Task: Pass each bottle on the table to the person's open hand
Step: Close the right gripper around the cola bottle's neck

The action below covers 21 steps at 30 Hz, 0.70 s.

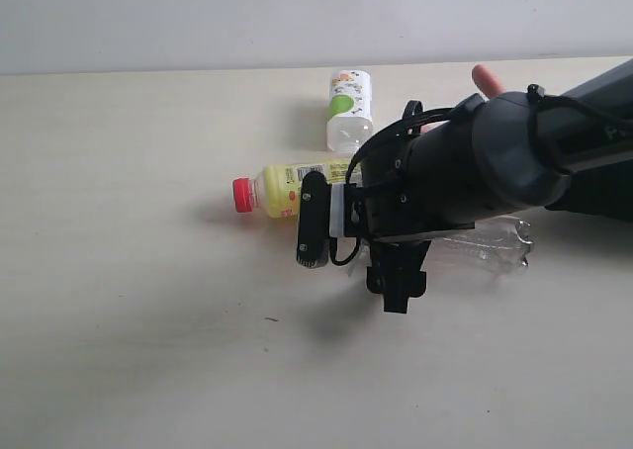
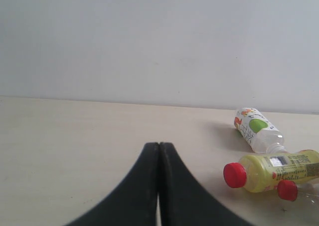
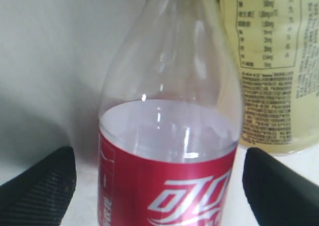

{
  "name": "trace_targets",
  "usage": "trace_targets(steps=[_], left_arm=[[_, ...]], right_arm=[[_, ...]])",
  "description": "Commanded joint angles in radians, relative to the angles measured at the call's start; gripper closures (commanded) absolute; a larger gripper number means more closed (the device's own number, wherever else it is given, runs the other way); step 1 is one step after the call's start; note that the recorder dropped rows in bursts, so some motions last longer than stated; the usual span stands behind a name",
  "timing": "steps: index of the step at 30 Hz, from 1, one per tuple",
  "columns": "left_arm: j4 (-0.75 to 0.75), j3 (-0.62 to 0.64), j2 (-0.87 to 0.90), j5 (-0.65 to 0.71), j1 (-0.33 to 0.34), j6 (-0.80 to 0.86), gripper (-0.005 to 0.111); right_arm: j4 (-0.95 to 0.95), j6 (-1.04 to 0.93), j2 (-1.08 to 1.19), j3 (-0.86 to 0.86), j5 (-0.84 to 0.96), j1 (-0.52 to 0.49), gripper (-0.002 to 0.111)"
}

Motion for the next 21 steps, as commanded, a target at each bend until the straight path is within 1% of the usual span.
trace_targets(steps=[1,11,15,17,21], left_arm=[[-0.008,0.003,-0.006,-0.001,0.001,0.001,0.107],[-0.008,0.003,-0.006,-0.001,0.001,0.001,0.107],[-0.008,0.003,-0.006,-0.001,0.001,0.001,0.107],[-0.008,0.003,-0.006,-0.001,0.001,0.001,0.107],[-0.008,0.003,-0.006,-0.001,0.001,0.001,0.107]], right_arm=[[-0.017,0.02,0.004,-0.004,-0.001,0.001,0.023],[-0.063,0.067,0.028,-0.004,0.003,0.001,0.023],[-0.063,0.067,0.041,-0.004,0.007,0.001,0.026],[-0.063,0.067,0.042,-0.004,0.014,0.001,0.031],[-0.063,0.067,0.044,-0.004,0.045,0.001,0.053]])
